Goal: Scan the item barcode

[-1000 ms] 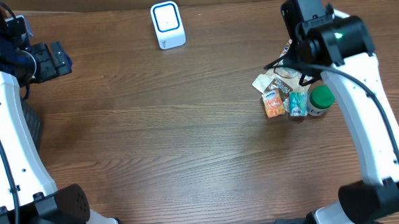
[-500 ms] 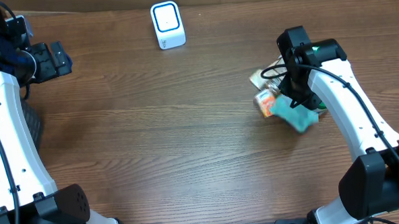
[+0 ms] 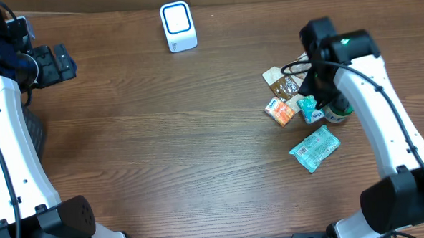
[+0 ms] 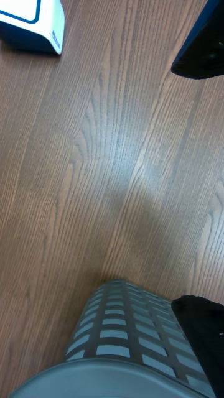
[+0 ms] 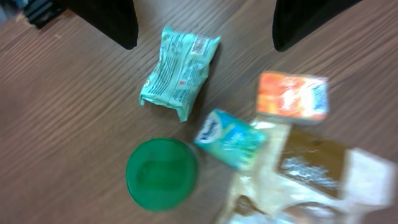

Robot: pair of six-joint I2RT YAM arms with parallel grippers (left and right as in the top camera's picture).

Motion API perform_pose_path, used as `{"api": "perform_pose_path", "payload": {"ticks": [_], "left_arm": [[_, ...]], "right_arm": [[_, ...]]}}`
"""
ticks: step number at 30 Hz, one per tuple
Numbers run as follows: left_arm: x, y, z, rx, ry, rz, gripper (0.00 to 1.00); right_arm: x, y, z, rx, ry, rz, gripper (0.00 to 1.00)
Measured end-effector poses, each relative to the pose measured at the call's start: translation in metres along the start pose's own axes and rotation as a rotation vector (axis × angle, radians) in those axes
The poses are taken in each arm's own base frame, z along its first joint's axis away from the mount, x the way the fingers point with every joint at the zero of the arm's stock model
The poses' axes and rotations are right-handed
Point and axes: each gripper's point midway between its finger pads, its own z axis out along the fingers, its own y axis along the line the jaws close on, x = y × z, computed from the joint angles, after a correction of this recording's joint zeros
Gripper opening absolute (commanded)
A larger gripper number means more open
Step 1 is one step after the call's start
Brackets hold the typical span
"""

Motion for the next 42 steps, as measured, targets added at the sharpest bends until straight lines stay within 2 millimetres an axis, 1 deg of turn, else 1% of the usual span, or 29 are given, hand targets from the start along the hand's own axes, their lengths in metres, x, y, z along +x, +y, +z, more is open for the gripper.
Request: {"api": "perform_pose_path", "payload": {"ticks": [1,2,3,4,7,9,12,16,19,22,24,25,30,31,33,35,36,37,39,40,42], "left_arm": [[0.0,0.0,0.0,0.0,0.0,0.0,1.0],[0.0,0.0,0.0,0.0,0.0,0.0,1.0],[0.0,0.0,0.0,0.0,0.0,0.0,1.0],[0.0,0.0,0.0,0.0,0.0,0.0,1.0],[0.0,0.0,0.0,0.0,0.0,0.0,1.0],[0.0,0.0,0.0,0.0,0.0,0.0,1.0],[0.0,0.0,0.0,0.0,0.0,0.0,1.0],[0.0,0.0,0.0,0.0,0.0,0.0,0.99],[0.0,0.0,0.0,0.0,0.0,0.0,1.0],[0.0,0.0,0.0,0.0,0.0,0.0,1.0],[0.0,0.0,0.0,0.0,0.0,0.0,1.0],[0.0,0.0,0.0,0.0,0.0,0.0,1.0],[0.0,0.0,0.0,0.0,0.0,0.0,1.0],[0.0,0.0,0.0,0.0,0.0,0.0,1.0],[0.0,0.0,0.0,-0.001,-0.001,0.0,1.0],[0.0,0.0,0.0,-0.001,-0.001,0.0,1.0],[0.0,0.0,0.0,-0.001,0.0,0.0,1.0],[0.0,0.0,0.0,-0.001,0.0,0.0,0.99],[0.0,0.0,0.0,0.0,0.0,0.0,0.99],[0.0,0.0,0.0,-0.001,0.0,0.0,0.99],[0.0,0.0,0.0,0.0,0.0,0.0,1.0]], "right_arm": [[-0.001,0.001,-0.011,-0.021,-0.007,-0.02,0.55],[-0.002,0.002,-0.026,-0.044,-0.018,-0.04,0.54],[-0.001,0.0,-0.041,-0.062,-0.026,-0.059,0.55],[0.0,-0.001,-0.059,-0.09,-0.043,-0.076,1.0],[-0.004,0.0,-0.114,-0.232,-0.151,-0.104,1.0],[-0.006,-0.006,-0.152,-0.338,-0.234,-0.105,1.0],[0.001,-0.024,-0.187,-0.422,-0.316,-0.099,1.0],[0.011,-0.046,-0.21,-0.458,-0.397,-0.141,1.0],[0.016,-0.057,-0.221,-0.474,-0.443,-0.163,1.0],[0.025,-0.077,-0.238,-0.504,-0.509,-0.161,1.0],[0.034,-0.097,-0.252,-0.53,-0.571,-0.146,1.0],[0.041,-0.11,-0.261,-0.544,-0.613,-0.132,1.0],[0.057,-0.158,-0.293,-0.619,-0.809,-0.035,1.0],[0.059,-0.164,-0.297,-0.636,-0.846,-0.016,1.0],[0.06,-0.17,-0.3,-0.661,-0.908,0.01,1.0],[0.056,-0.167,-0.299,-0.688,-0.98,0.024,1.0],[0.054,-0.163,-0.296,-0.694,-1.006,0.019,1.0],[0.053,-0.159,-0.291,-0.698,-1.025,0.011,1.0],[0.048,-0.148,-0.274,-0.698,-1.065,-0.009,1.0],[0.046,-0.144,-0.269,-0.701,-1.081,-0.012,1.0],[0.043,-0.132,-0.242,-0.69,-1.095,-0.022,1.0]]}}
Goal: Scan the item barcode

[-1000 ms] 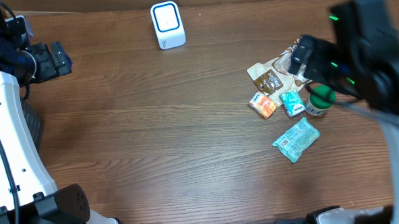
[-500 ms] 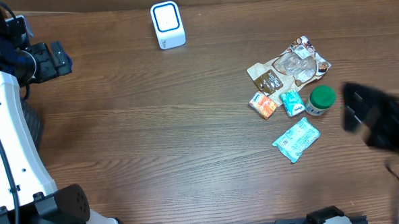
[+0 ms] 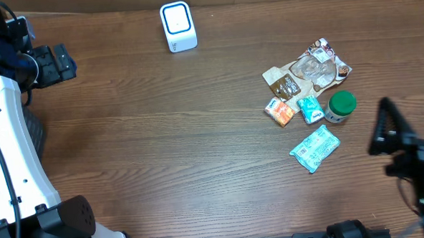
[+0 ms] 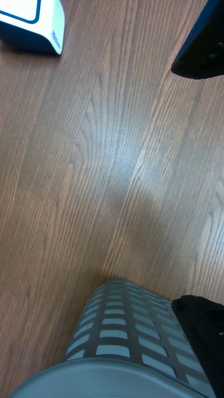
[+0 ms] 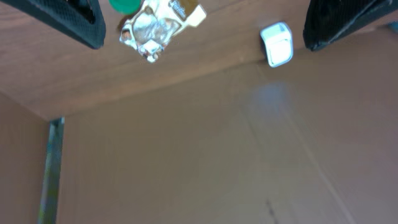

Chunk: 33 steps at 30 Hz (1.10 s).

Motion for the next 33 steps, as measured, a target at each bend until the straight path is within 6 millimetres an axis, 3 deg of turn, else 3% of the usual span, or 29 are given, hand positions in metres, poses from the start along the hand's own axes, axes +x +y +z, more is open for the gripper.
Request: {"api": "perform_pose_path", "payload": {"ticks": [8,16,20,33], "left_arm": [[0.0,0.0,0.0,0.001,0.0,0.0,1.0],[0.0,0.0,0.0,0.0,0.0,0.0,1.0],[0.0,0.0,0.0,0.0,0.0,0.0,0.99],[0.0,0.0,0.0,0.0,0.0,0.0,1.0]], "right_arm": [[0.087,-0.017,0.053,-0.047,-0.144,-0.002,1.0],[0.167,-0.029,0.076,-0.12,-0.202,0.003,1.0],[0.199,-0.034,0.082,-0.138,-0.185,-0.001,1.0],[0.25,-0.03,0.088,-0.21,-0.051,-0.023,1.0]]}}
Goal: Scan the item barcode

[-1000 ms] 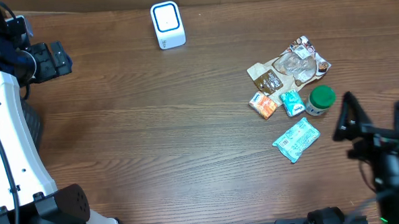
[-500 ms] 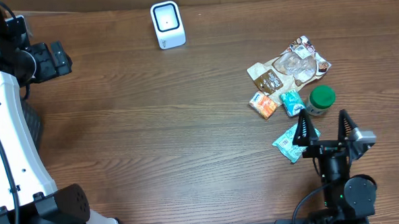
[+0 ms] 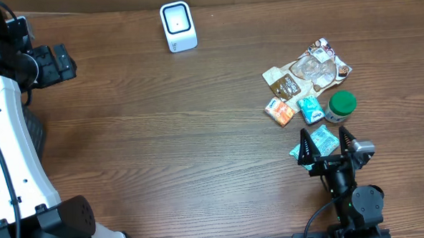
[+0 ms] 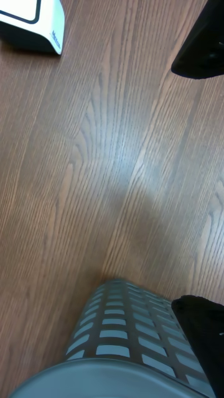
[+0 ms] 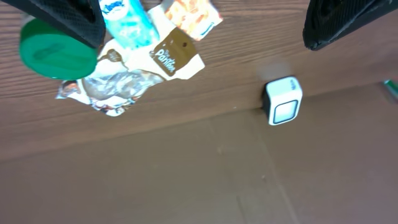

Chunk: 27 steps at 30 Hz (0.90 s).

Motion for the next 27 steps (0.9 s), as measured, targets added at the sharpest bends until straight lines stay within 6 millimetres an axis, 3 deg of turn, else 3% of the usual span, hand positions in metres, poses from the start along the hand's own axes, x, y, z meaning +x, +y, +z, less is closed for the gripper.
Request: {"api": "perform_pose_path", "payload": {"ticks": [27], "left_arm": [[0.0,0.0,0.0,0.0,0.0,0.0,1.0]], "right_arm": [[0.0023,0.0064,-0.0001,-0.038,0.013,0.0,1.0]]}}
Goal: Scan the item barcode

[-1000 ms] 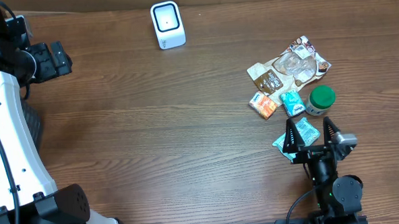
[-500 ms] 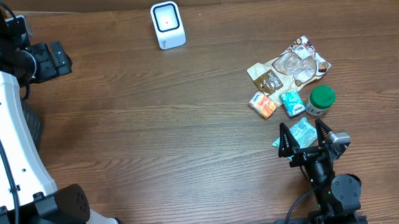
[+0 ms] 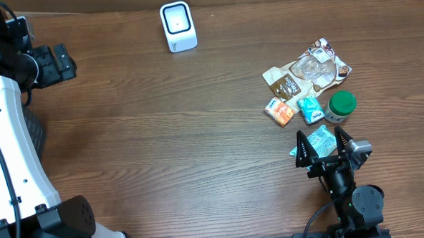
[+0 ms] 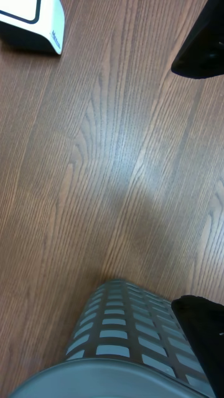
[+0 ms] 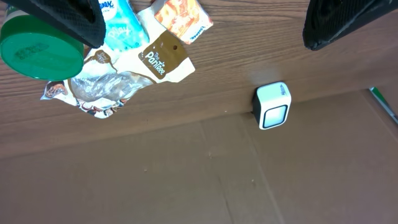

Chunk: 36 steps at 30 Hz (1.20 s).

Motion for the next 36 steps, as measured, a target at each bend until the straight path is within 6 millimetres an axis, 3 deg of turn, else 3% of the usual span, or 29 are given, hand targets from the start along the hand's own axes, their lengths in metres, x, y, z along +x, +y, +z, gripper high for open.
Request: {"api": "perform_pose_path", "payload": {"ticks": [8,12,18,23,27,33,36], "left_arm": [[0.0,0.0,0.0,0.0,-0.001,0.0,1.0],[0.003,-0.006,-0.01,0.008,-0.026,0.013,1.0],[0.026,-0.025,-0.055,0.015,-0.192,0.079,1.0],[0.035,-0.037,-0.093,0.06,-0.464,0.109,1.0],[0.035,-0.045,-0.109,0.122,-0.732,0.114,1.0],[0.067,-0.053,-0.093,0.208,-0.933,0.136,0.99],[0.089,-0.055,-0.076,0.241,-1.001,0.15,1.0]], "right_arm": [[0.0,0.0,0.0,0.0,0.0,-0.001,1.0],[0.0,0.0,0.0,0.0,-0.001,0.0,1.0],[0.0,0.0,0.0,0.0,0.0,0.0,1.0],[0.0,0.0,0.0,0.0,0.0,0.0,1.0],[0.0,0.0,0.0,0.0,0.0,0.0,1.0],[0.0,0.0,0.0,0.0,0.0,-0.001,1.0],[0.0,0.0,0.0,0.0,0.0,0.0,1.0]]}}
